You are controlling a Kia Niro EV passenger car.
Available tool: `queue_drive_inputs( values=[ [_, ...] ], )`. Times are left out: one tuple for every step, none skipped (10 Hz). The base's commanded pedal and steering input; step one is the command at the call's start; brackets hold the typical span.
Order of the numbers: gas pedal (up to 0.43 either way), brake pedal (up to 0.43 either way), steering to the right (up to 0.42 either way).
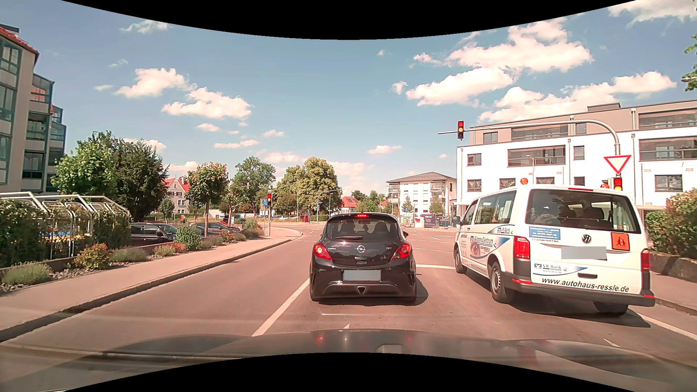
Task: Follow the waypoints while adhering to traffic rules and regulations
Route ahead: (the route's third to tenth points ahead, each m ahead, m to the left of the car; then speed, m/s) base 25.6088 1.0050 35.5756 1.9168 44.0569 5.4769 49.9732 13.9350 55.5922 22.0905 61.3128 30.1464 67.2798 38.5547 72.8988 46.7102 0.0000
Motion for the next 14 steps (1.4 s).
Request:
queue_drive_inputs(
  values=[
    [0.0,0.457,0.012],
    [0.0,0.457,0.012],
    [0.0,0.457,0.012],
    [0.0,0.457,0.012],
    [0.0,0.457,0.012],
    [0.0,0.457,0.012],
    [0.0,0.457,0.012],
    [0.0,0.457,0.012],
    [0.0,0.457,0.012],
    [0.0,0.457,0.012],
    [0.0,0.457,0.012],
    [0.0,0.457,0.012],
    [0.0,0.457,0.012],
    [0.0,0.457,0.012]
  ],
)
